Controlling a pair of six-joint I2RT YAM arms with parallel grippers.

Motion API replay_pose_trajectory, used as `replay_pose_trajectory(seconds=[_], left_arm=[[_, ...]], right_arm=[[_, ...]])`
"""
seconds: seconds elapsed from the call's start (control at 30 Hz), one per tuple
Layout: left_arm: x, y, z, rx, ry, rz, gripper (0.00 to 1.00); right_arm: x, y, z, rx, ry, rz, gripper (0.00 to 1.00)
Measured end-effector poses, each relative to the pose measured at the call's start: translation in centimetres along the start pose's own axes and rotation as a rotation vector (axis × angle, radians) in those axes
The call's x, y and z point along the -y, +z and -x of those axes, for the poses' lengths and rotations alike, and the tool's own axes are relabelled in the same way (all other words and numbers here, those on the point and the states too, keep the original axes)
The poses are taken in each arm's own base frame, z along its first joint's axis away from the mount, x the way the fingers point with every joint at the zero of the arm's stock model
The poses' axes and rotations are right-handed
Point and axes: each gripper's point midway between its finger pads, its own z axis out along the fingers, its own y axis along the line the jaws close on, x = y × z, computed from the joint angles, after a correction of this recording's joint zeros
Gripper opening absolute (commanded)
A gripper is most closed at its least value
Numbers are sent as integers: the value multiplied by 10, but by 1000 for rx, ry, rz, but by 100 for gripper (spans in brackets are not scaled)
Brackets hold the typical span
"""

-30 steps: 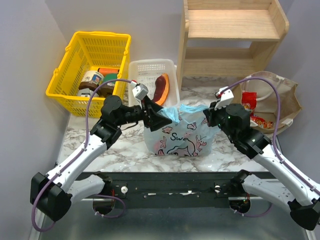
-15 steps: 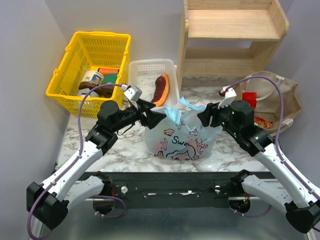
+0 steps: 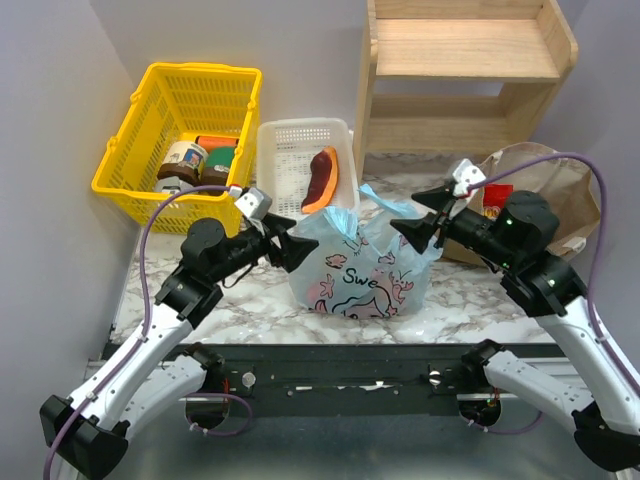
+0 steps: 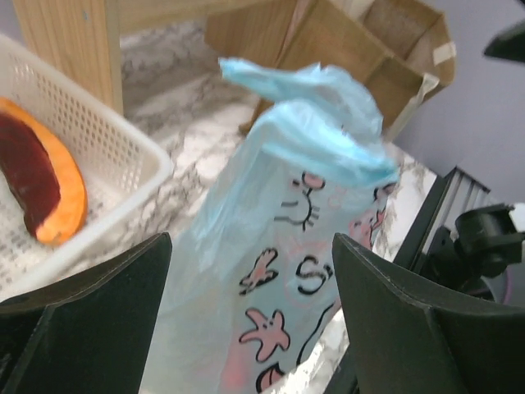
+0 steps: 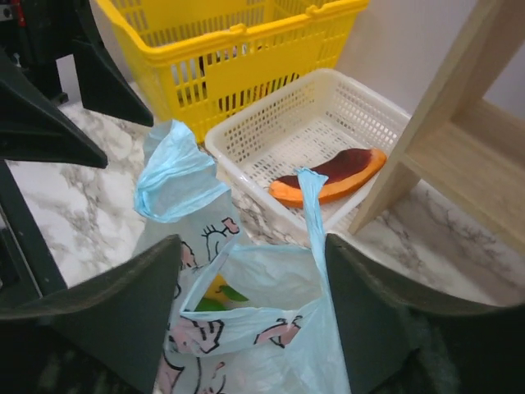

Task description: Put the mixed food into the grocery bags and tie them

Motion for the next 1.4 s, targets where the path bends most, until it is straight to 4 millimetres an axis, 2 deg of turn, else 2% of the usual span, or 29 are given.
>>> replay_pose_trajectory(seconds=[0.1, 0.17, 0.23, 0.33, 0.5, 0.6, 0.63, 0.7, 0.77, 0.9, 1.0, 1.03, 1.1, 1.13, 1.2, 1.3, 1.33, 1.4], left_arm=[[-8, -5, -30, -76, -25, 36, 87], [-14, -10, -45, -110, -37, 73, 86], [-20, -12, -54, -126, -44, 104, 85], [-22, -8, -57, -124, -49, 116, 83], [-21, 9, -70, -129, -67, 95, 78], [-23, 20, -78, -141, -76, 91, 73], [-24, 22, -79, -137, -77, 90, 68], [-26, 27, -77, -121, -75, 89, 62], [-28, 31, -73, -98, -67, 91, 61], [-32, 39, -70, -74, -49, 93, 56], [-36, 45, -77, -90, -39, 97, 38], [-38, 46, -79, -97, -32, 99, 26], [-41, 48, -84, -111, -21, 102, 10], [-42, 49, -85, -115, -8, 102, 0], [-43, 49, -84, -114, 21, 100, 0], [-43, 52, -69, -87, 84, 82, 0], [-42, 53, -62, -78, 107, 62, 0], [-38, 57, -44, -52, 152, 18, 0]], right_arm=[[-5, 21, -13, -42, -30, 54, 54], [-8, 39, -29, -89, -32, 87, 50], [-10, 54, -44, -135, -29, 112, 46], [-16, 68, -58, -173, -28, 145, 45], [-26, 87, -71, -179, -32, 178, 40], [-30, 97, -83, -187, -27, 189, 39], [-31, 100, -88, -192, -26, 193, 39], [-36, 106, -99, -209, -19, 205, 39], [-43, 111, -109, -223, -11, 225, 38], [-65, 120, -116, -223, 8, 283, 36], [-78, 124, -114, -207, 30, 322, 36], [-81, 125, -111, -198, 37, 332, 36], [-87, 125, -105, -175, 56, 356, 36], [-90, 125, -101, -164, 62, 367, 37], [-93, 122, -96, -151, 76, 382, 41], [-95, 113, -82, -120, 74, 391, 58], [-95, 108, -77, -113, 69, 391, 68], [-91, 99, -60, -83, 40, 376, 80]])
